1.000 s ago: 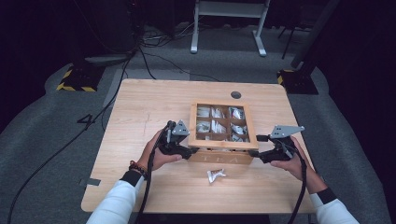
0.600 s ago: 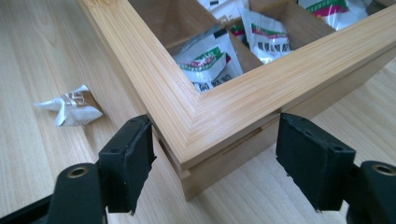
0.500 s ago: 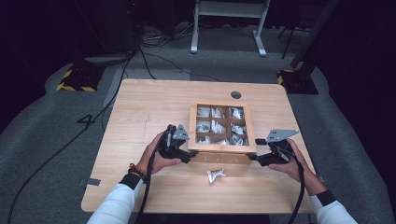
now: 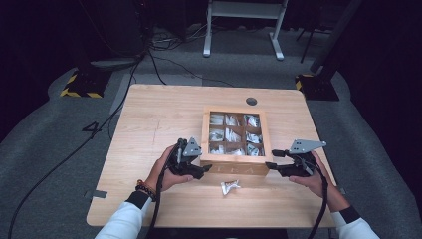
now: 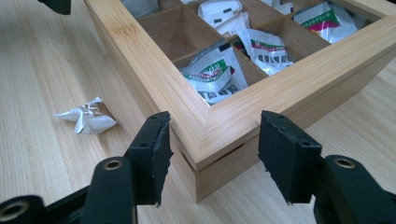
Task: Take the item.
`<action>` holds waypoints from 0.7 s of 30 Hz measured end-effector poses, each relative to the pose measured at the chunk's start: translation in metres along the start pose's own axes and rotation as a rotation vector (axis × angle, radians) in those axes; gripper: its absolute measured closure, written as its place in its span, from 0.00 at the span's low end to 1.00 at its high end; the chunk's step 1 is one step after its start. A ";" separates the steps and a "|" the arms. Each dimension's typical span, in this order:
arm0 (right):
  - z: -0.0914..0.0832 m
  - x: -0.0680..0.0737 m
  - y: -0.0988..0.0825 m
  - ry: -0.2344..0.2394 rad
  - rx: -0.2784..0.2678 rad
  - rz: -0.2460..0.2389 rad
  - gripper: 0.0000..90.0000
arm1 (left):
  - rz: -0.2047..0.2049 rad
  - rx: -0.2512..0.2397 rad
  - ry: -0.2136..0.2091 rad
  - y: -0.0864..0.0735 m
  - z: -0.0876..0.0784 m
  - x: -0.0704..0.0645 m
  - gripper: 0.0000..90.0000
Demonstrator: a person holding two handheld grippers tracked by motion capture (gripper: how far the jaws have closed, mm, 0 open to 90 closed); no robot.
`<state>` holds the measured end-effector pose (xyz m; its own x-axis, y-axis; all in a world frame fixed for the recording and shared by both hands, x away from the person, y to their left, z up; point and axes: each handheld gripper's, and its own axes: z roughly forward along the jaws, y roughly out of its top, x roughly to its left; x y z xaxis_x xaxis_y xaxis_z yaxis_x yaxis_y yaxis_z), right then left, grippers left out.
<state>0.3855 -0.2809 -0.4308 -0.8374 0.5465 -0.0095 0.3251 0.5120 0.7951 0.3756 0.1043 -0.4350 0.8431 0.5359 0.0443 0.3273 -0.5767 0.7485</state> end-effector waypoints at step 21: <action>-0.023 0.007 -0.002 -0.103 0.019 -0.111 0.37 | 0.018 0.060 0.147 -0.025 -0.030 0.001 0.27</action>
<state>0.3693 -0.2931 -0.4188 -0.8198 0.5500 -0.1596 0.2421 0.5854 0.7738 0.3557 0.1377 -0.4339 0.7789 0.6072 0.1569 0.3416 -0.6206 0.7058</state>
